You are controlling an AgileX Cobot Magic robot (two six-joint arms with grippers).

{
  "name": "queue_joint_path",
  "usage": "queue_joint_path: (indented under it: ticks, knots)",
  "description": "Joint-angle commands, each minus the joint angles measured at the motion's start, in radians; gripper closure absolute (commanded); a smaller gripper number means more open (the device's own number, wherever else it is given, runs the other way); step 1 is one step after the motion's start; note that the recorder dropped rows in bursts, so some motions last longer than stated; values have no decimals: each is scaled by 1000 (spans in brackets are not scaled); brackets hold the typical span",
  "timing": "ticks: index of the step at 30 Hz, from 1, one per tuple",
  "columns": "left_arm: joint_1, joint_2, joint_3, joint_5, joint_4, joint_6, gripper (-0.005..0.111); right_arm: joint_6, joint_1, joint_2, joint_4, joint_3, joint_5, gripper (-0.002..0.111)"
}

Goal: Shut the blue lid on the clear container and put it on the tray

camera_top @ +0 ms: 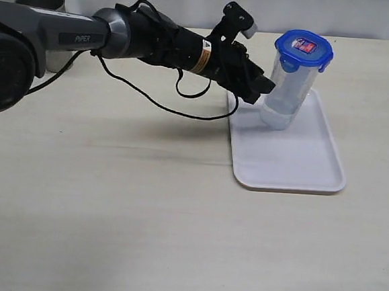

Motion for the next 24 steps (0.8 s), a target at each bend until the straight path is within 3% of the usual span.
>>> queue_joint_path:
  ticks: [1,2,6,8,12,17,21,22,24]
  knots:
    - [42,-11,0,-104,-5,-49,100,-4,-6,-4,-7,2,1,103]
    - [50,-11,0,-131,-5,-52,107,-4,-6,-4,-7,2,1,103]
    - [73,-18,0,-149,-5,-151,107,-4,-6,-4,-7,2,1,103]
    - [70,-44,36,-66,-5,-151,107,-4,-6,-4,-7,2,1,103]
    - [54,-197,251,356,-5,-141,107,-4,-6,-4,-7,2,1,103]
    - [54,-360,461,686,-5,-90,107,-4,-6,-4,-7,2,1,103]
    - [54,-479,591,887,-59,52,107,-4,-6,-4,-7,2,1,103]
    - [54,-498,603,923,-143,136,107,-4,-6,-4,-7,2,1,103]
    - [49,-534,610,1045,-427,470,107,-4,-6,-4,-7,2,1,103]
